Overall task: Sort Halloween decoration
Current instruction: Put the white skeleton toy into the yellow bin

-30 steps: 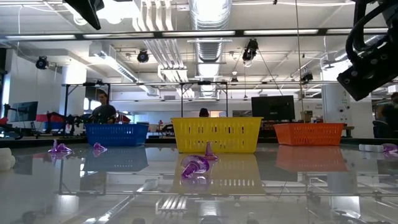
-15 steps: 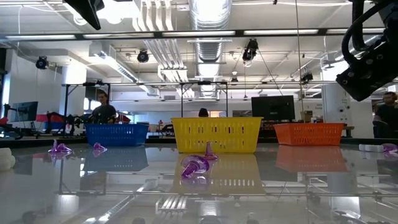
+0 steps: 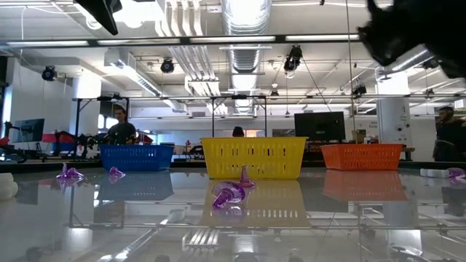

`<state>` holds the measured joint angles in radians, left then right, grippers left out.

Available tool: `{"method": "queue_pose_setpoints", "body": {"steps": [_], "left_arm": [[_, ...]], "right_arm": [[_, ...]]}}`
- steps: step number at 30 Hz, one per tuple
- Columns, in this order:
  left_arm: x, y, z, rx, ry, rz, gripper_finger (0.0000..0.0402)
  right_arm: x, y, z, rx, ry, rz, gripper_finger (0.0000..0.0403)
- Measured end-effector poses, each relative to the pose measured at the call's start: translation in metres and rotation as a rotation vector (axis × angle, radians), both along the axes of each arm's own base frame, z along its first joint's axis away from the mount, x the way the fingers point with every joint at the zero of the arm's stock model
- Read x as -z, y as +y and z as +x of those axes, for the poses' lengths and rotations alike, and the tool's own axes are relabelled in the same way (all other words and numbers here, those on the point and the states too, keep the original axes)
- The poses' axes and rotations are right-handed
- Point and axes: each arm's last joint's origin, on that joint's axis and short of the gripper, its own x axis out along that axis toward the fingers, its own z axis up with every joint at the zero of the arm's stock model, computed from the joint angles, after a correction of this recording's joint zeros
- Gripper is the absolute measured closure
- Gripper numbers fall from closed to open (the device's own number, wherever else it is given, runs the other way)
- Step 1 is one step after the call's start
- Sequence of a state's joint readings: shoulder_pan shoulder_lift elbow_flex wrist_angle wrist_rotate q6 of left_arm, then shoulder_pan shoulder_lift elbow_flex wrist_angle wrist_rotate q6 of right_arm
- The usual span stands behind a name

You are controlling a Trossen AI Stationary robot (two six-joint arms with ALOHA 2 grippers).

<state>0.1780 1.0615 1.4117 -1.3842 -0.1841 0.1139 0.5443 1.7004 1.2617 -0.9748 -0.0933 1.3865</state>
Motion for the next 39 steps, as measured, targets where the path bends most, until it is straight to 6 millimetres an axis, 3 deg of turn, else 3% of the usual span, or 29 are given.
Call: {"method": "queue_pose_setpoints", "body": {"steps": [9, 19, 28, 39], "left_arm": [[0.000, 0.000, 0.001, 0.000, 0.002, 0.000, 0.0363], [0.000, 0.000, 0.001, -0.015, 0.000, -0.009, 0.0363], [0.001, 0.000, 0.000, -0.040, 0.006, -0.025, 0.0363], [0.001, 0.000, -0.001, -0.042, 0.009, -0.026, 0.0363]], "right_arm": [[-0.025, -0.033, 0.033, -0.008, -0.164, -0.096, 0.0391], [-0.040, -0.092, 0.062, -0.096, -0.247, -0.157, 0.0391], [-0.047, -0.141, 0.074, -0.158, -0.278, -0.174, 0.0390], [-0.049, -0.171, 0.080, -0.223, -0.332, -0.146, 0.0391]]}}
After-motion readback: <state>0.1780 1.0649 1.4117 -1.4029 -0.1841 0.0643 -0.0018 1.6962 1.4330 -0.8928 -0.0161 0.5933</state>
